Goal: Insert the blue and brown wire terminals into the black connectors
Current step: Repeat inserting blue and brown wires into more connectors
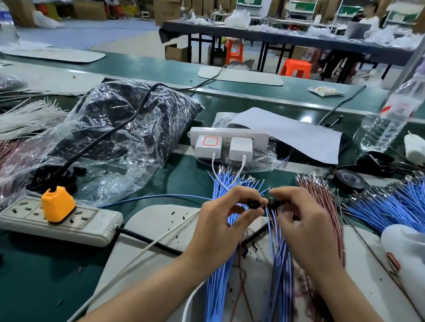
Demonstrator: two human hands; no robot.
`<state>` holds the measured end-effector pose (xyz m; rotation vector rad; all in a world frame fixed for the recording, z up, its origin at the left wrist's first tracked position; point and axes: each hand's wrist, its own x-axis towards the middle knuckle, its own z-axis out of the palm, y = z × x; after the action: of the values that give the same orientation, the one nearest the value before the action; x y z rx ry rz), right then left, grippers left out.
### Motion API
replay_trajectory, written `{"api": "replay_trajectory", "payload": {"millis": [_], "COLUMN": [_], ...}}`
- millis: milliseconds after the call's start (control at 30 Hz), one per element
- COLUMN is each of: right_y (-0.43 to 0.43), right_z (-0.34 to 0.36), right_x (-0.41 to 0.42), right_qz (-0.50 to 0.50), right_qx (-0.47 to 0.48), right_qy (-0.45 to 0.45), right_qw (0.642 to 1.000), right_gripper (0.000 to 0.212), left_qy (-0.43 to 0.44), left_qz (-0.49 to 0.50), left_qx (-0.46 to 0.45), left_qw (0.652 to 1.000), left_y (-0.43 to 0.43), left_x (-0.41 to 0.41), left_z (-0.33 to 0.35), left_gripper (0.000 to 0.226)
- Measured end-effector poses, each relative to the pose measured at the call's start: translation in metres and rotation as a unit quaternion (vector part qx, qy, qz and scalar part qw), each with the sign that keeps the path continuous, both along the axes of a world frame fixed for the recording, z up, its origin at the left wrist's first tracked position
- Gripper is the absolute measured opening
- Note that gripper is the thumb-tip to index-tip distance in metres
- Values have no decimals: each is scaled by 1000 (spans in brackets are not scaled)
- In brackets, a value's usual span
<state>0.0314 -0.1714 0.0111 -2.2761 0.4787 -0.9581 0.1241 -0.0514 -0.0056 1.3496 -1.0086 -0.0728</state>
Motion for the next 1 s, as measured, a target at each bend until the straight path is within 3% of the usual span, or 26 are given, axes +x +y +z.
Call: {"api": "replay_trajectory", "payload": {"millis": [133,333,533,700,900,1000], "right_y": [-13,-36,-56,-54,-58,-57], "right_z": [11,19,7,-2,-5,-4], "right_x": [13,76,123,135,135,133], "right_qz": [-64,-42,-130,-176,-180,-163], "right_qx": [-18,-79,-127,-200,-240,-202], "right_qy": [18,133,347,363,322,319], "right_qw": [998,987,920,893,898,911], "right_gripper": [35,26,32,31,24,23], "left_qy": [58,50,62,68,82,87], "left_qz": [-8,-5,-4,-15,-24,-25], "left_qx": [-10,-2,-3,-3,-12,-12], "left_qw": [998,999,998,998,996,996], "left_y": [-3,-3,-1,0,0,0], "left_x": [7,10,8,8,10,10], "left_z": [-6,-5,-6,-9,-9,-9], "left_gripper": [19,21,21,21,21,21]}}
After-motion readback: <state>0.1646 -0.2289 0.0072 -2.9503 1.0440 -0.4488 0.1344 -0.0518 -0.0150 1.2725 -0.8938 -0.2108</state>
